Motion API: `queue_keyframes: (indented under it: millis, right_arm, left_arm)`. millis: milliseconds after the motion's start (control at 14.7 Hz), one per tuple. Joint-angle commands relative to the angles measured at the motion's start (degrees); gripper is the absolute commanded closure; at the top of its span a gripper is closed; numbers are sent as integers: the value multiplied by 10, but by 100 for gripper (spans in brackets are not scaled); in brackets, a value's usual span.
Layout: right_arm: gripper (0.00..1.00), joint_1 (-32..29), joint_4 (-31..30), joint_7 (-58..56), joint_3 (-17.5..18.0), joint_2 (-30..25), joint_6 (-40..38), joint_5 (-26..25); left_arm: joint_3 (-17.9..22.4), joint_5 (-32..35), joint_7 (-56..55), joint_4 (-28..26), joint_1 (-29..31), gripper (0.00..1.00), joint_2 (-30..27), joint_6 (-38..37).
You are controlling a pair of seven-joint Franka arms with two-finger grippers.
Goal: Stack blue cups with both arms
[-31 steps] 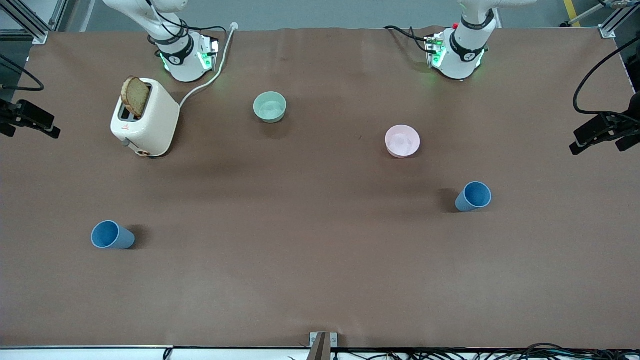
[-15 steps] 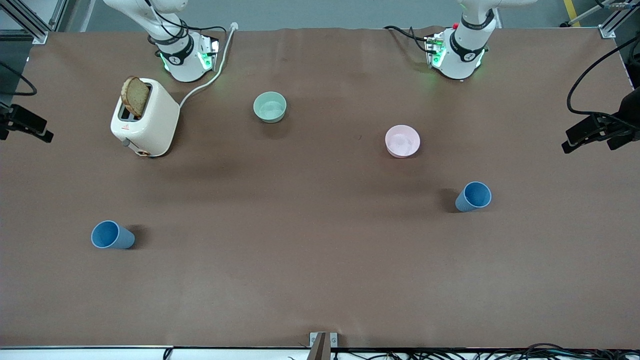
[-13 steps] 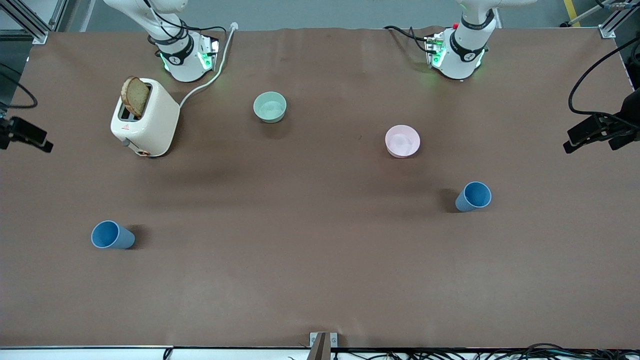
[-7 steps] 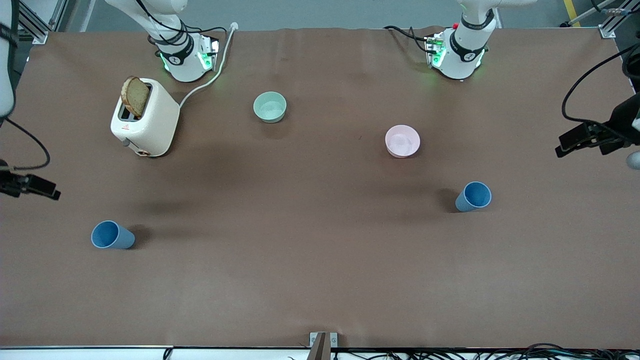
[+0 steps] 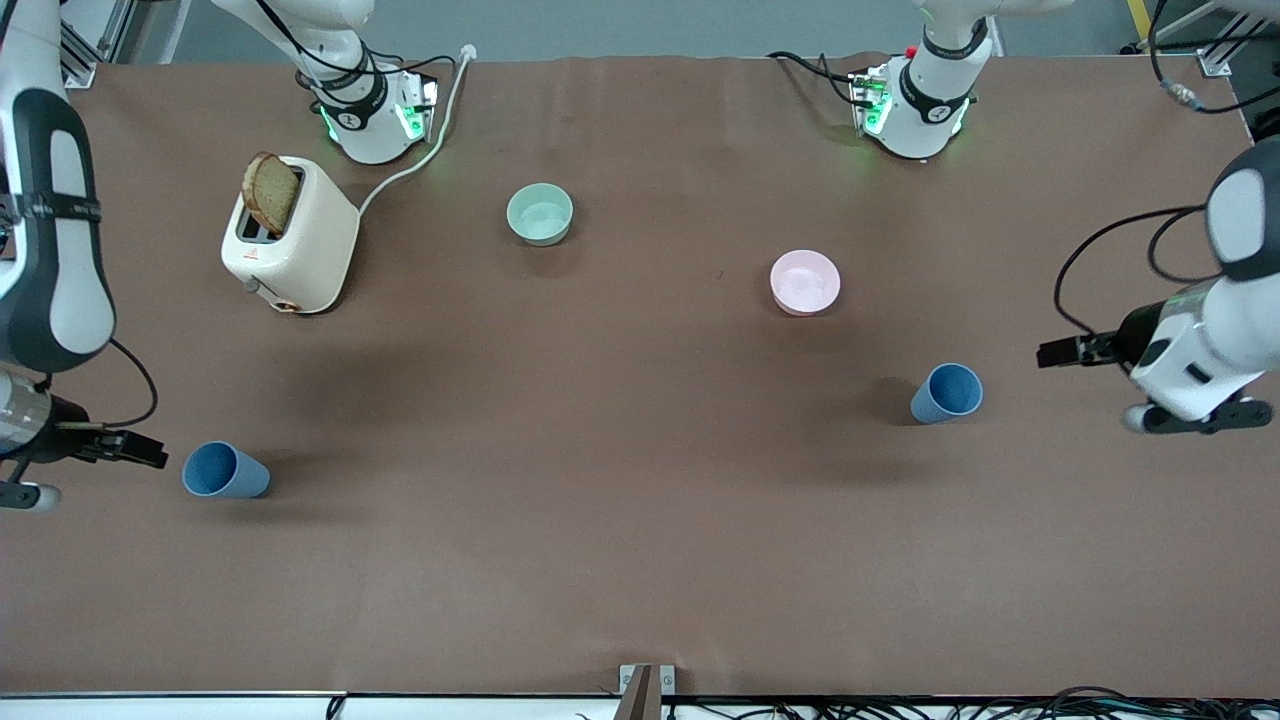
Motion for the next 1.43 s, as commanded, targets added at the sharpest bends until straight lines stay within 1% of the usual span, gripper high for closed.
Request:
queue_keyframes:
  millis: [0,68,204,272,408,476,681,749,817,1021,1157,1225,1293,1361]
  right_arm:
    - [3,-19,6,-10,11,29,10,26]
    - [3,-24,6,-20,11,37,12,41]
    - [5,-31,4,-46,10,51,12,66]
    - [6,-32,4,-48,10,59,12,78]
    - [11,-34,-1,-51,11,63,12,83]
    - [18,-34,-2,-53,11,64,12,83]
    - [44,-31,-1,-53,11,77,21,86]
    - [50,-30,-1,-53,11,80,23,96]
    - [55,-30,0,-53,11,86,24,105]
    - [65,-31,0,-53,11,93,36,108]
    - [78,-33,1,-53,11,95,38,109]
    - [86,-33,1,-53,11,95,41,109]
    - [92,-33,3,-52,11,94,40,108]
    - [95,-33,4,-52,10,92,40,108]
  left_arm:
    - [-4,6,11,-90,-4,0,-2,105]
    - [-5,6,11,-122,-4,0,1,148]
    - [-9,6,11,-166,-4,0,16,215]
    - [-13,6,11,-183,-4,0,23,240]
    - [-14,6,11,-196,-4,0,37,268]
    - [-15,6,11,-197,-4,0,43,271]
    - [-15,6,11,-196,-4,1,58,273]
    - [-14,6,11,-197,-3,3,61,273]
    - [-15,6,12,-196,0,7,64,273]
    - [-15,5,12,-197,-4,19,66,270]
    - [-14,5,11,-195,-4,36,66,268]
    - [-14,5,11,-195,-4,58,66,265]
    - [-14,5,11,-194,-4,69,66,265]
    - [-14,4,9,-193,-4,83,66,264]
